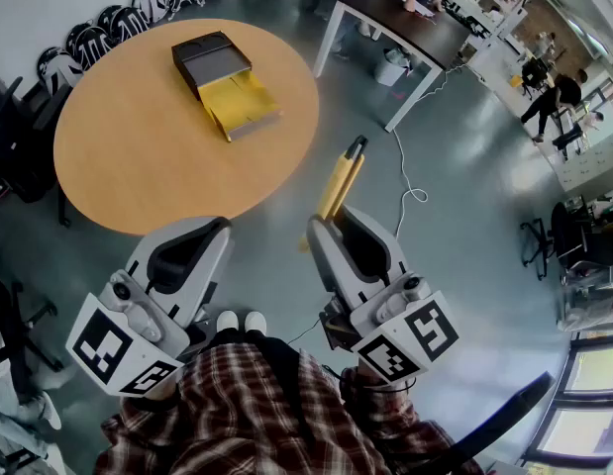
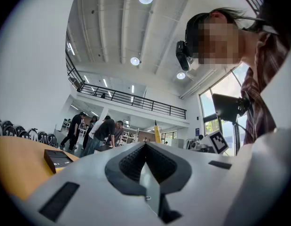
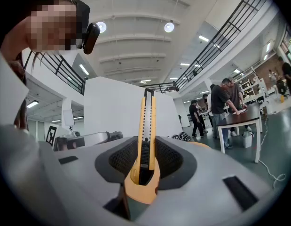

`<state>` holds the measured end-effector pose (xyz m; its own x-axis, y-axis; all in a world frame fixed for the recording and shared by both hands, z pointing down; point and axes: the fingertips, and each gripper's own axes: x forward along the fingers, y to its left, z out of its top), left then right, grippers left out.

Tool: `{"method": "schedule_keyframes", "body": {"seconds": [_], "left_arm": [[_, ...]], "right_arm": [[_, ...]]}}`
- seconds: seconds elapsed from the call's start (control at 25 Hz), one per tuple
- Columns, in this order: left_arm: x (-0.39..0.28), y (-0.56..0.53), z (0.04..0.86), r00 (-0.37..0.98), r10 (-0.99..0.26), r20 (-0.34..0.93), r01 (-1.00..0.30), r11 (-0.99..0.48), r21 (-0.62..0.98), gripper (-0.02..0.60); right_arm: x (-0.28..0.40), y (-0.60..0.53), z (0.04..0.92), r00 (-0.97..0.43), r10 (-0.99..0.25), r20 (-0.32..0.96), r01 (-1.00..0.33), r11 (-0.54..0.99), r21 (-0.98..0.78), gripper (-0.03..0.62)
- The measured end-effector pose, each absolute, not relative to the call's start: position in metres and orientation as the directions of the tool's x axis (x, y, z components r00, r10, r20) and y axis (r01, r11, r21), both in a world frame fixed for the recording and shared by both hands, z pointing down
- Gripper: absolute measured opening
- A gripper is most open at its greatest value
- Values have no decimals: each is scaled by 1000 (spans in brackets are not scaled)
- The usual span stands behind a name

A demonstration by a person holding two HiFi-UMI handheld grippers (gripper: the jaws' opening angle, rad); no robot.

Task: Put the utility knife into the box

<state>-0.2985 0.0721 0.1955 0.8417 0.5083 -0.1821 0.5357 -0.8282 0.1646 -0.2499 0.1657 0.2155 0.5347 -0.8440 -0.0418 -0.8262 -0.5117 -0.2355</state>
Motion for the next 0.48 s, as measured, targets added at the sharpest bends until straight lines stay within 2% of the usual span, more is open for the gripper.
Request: {"method": "schedule_keyframes", "body": {"seconds": [0.48], "left_arm": [[-286, 78, 201, 862, 481, -161, 504, -846, 175, 11]], "right_arm": [[-231, 178, 225, 528, -849, -27, -823, -503, -263, 124]]}}
